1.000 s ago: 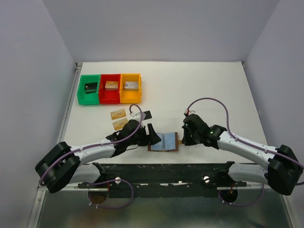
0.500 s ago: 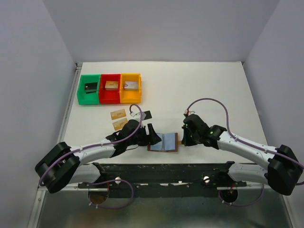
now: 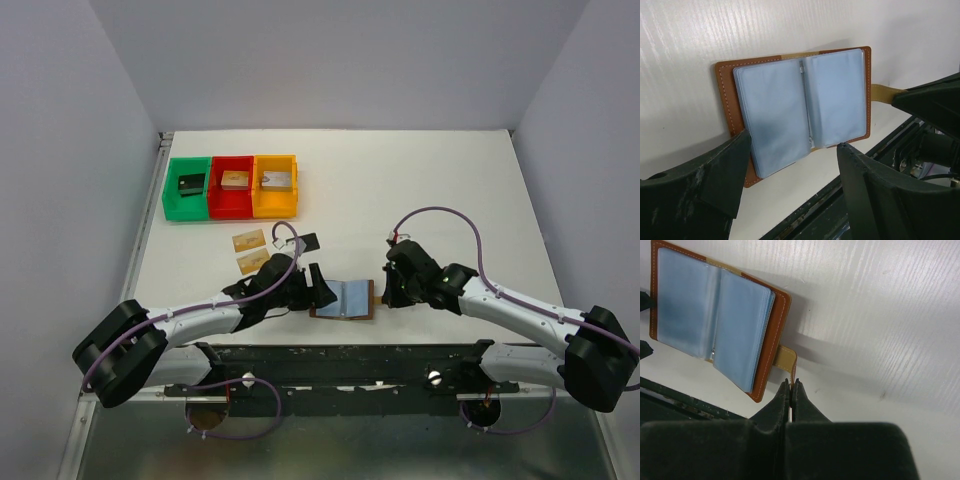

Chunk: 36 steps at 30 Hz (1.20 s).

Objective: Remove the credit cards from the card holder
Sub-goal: Remove the credit card from the card holder.

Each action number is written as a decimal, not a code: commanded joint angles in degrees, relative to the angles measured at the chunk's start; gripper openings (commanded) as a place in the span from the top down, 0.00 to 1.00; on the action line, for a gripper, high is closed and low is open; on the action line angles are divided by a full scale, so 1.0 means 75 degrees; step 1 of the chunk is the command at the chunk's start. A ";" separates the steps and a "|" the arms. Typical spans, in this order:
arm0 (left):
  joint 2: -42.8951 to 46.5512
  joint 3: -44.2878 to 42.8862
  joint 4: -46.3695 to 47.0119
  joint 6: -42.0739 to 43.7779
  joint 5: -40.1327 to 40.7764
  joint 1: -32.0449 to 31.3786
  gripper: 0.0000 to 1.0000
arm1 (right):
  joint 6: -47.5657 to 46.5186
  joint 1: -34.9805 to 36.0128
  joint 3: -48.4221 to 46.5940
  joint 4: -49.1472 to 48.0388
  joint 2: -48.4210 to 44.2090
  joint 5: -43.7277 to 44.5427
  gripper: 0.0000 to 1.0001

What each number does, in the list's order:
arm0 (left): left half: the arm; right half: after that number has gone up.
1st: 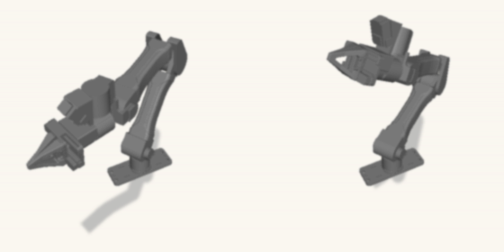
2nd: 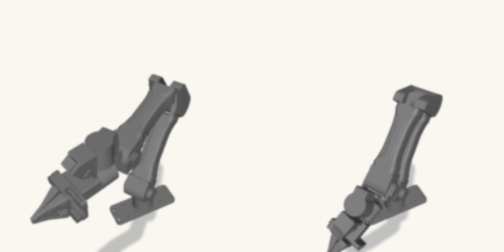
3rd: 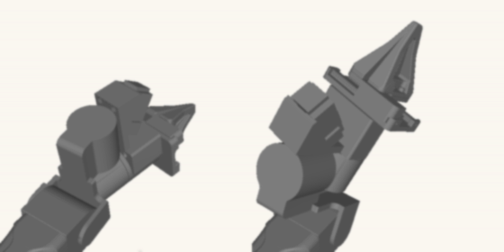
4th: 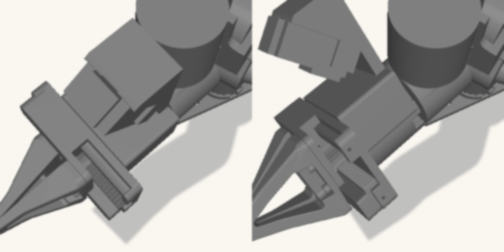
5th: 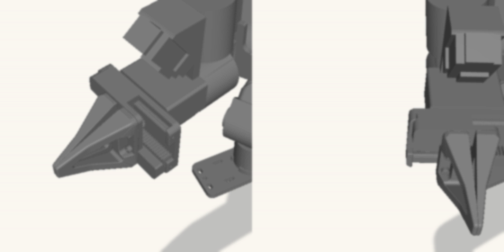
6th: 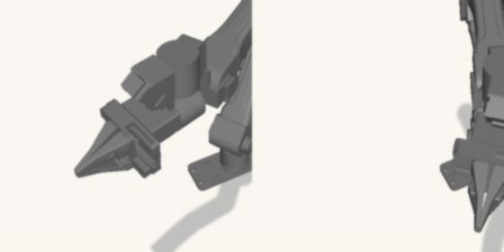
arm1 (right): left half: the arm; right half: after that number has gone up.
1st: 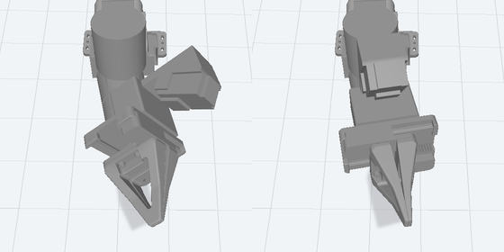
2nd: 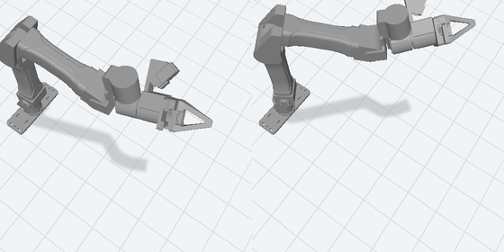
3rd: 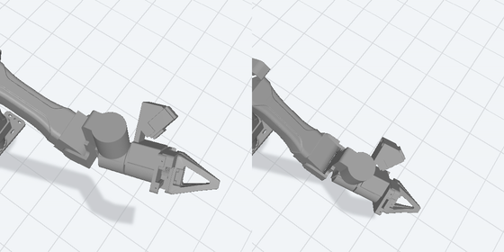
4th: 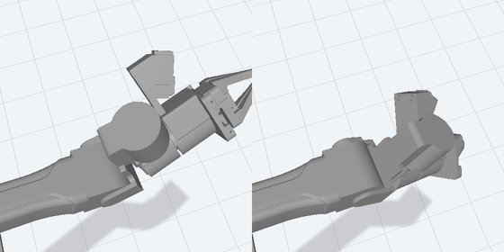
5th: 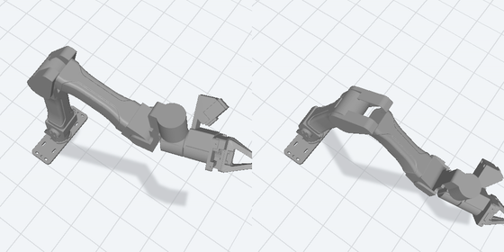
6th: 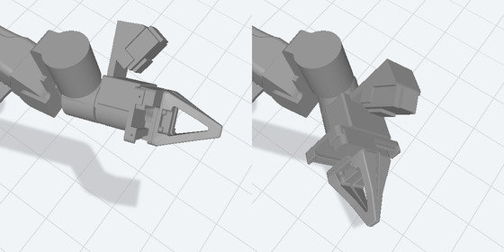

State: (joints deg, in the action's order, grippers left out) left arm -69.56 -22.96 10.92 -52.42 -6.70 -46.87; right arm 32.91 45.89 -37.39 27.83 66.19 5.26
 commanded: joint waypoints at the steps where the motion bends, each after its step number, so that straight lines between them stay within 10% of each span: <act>1: -0.0007 -0.0056 -0.0342 -0.0041 0.0284 -0.0067 0.18 | -0.0075 -0.0001 0.0122 -0.0172 -0.0095 -0.0103 1.00; 36: -0.0627 -0.0583 0.1333 0.0790 -0.0911 -0.0606 0.20 | 0.0019 -0.0001 0.0274 -0.0535 0.0186 -0.0466 1.00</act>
State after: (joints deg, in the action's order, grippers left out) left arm -75.16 -24.97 17.12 -48.40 -11.33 -50.39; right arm 32.93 45.89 -36.29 25.34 67.37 3.07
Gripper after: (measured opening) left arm 0.805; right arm 0.013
